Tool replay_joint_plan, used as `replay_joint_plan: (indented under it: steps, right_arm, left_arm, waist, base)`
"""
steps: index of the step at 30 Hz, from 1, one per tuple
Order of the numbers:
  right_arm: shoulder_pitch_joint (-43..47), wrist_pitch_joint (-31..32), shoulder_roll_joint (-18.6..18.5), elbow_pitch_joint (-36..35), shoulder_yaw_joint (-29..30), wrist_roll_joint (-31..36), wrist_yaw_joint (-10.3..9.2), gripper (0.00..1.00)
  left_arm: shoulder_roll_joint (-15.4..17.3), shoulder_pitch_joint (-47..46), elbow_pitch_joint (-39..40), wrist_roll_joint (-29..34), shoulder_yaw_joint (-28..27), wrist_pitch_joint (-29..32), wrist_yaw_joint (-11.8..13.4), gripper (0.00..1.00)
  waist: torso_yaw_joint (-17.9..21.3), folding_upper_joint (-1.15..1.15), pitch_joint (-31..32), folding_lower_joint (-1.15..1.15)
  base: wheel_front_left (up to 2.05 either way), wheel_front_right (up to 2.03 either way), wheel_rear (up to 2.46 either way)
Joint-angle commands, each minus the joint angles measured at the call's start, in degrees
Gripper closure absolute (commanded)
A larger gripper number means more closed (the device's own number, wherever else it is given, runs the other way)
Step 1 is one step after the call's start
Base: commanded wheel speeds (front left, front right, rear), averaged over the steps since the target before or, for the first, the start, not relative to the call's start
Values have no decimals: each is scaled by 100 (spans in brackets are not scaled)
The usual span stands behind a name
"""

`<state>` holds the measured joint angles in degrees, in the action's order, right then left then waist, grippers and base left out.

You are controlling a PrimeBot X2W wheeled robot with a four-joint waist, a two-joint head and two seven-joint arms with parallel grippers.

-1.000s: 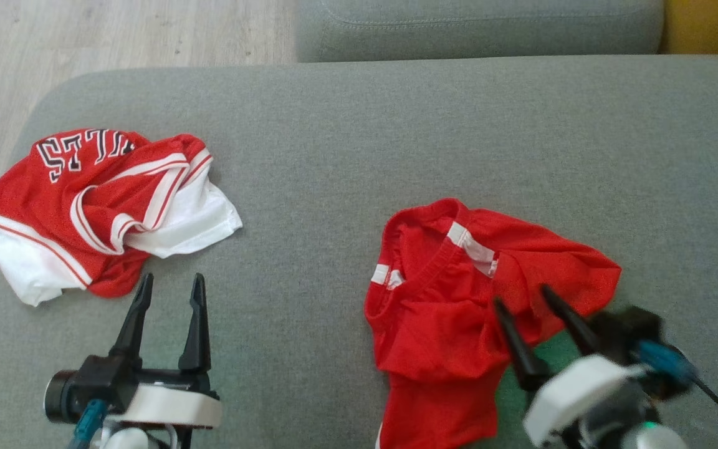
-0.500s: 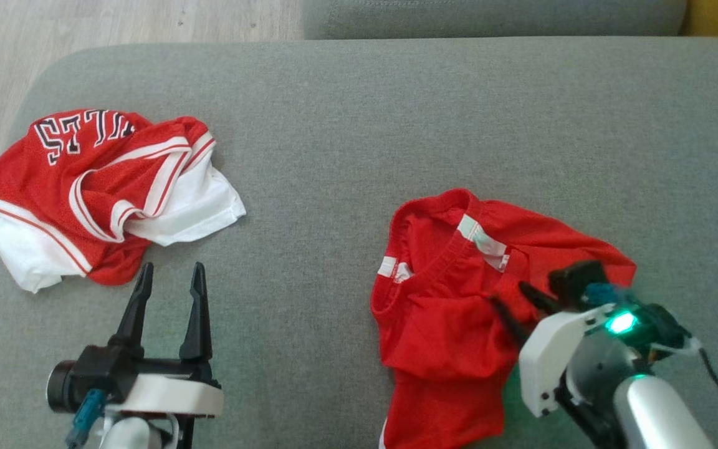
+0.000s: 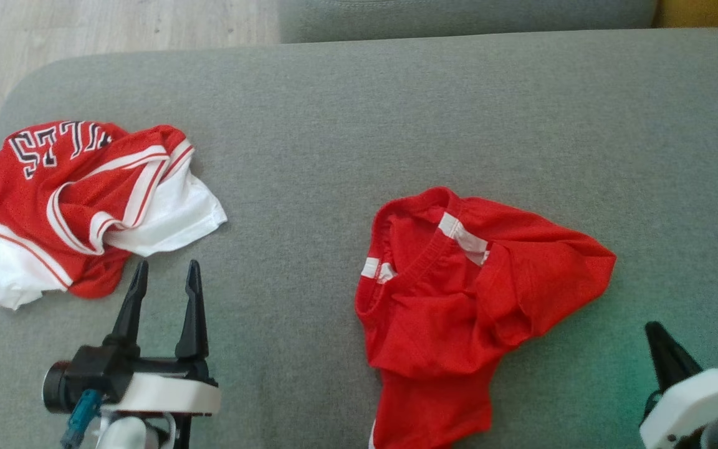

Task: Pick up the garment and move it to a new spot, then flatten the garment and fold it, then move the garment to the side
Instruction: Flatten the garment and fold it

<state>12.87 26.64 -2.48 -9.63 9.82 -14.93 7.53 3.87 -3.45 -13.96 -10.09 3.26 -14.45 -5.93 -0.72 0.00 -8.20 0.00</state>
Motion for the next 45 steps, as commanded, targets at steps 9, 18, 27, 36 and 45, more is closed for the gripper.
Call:
replay_joint_plan:
  steps: [9, 18, 27, 36, 45]
  right_arm:
    - [-148, -1211, -41, 177, -214, -286, -4, 0]
    - [-650, -2444, -41, 275, -954, 436, -4, 0]
    - [-897, -2331, -40, -321, -1485, 702, -4, 0]
    - [-693, -2071, -40, -583, -1443, 624, -4, 0]
    - [-679, -1334, -43, -343, -1504, 693, -4, 0]
  left_arm:
    - [89, -113, 191, 56, -269, -54, 26, 0]
    - [84, -69, 200, 93, -234, -54, 52, 0]
    - [109, -5, 199, 124, -187, -54, 95, 0]
    - [136, 48, 178, 95, -160, -54, 141, 0]
    - [146, -20, 163, 55, -108, -54, 145, 0]
  waist:
    - [85, 0, 80, 0]
    - [14, 0, 171, 0]
    - [-100, 0, 283, 0]
    - [-129, 0, 326, 0]
    - [-171, 0, 236, 0]
  base:
    - [0, 0, 0]
    - [0, 0, 0]
    - [0, 0, 0]
    - [0, 0, 0]
    - [0, 0, 0]
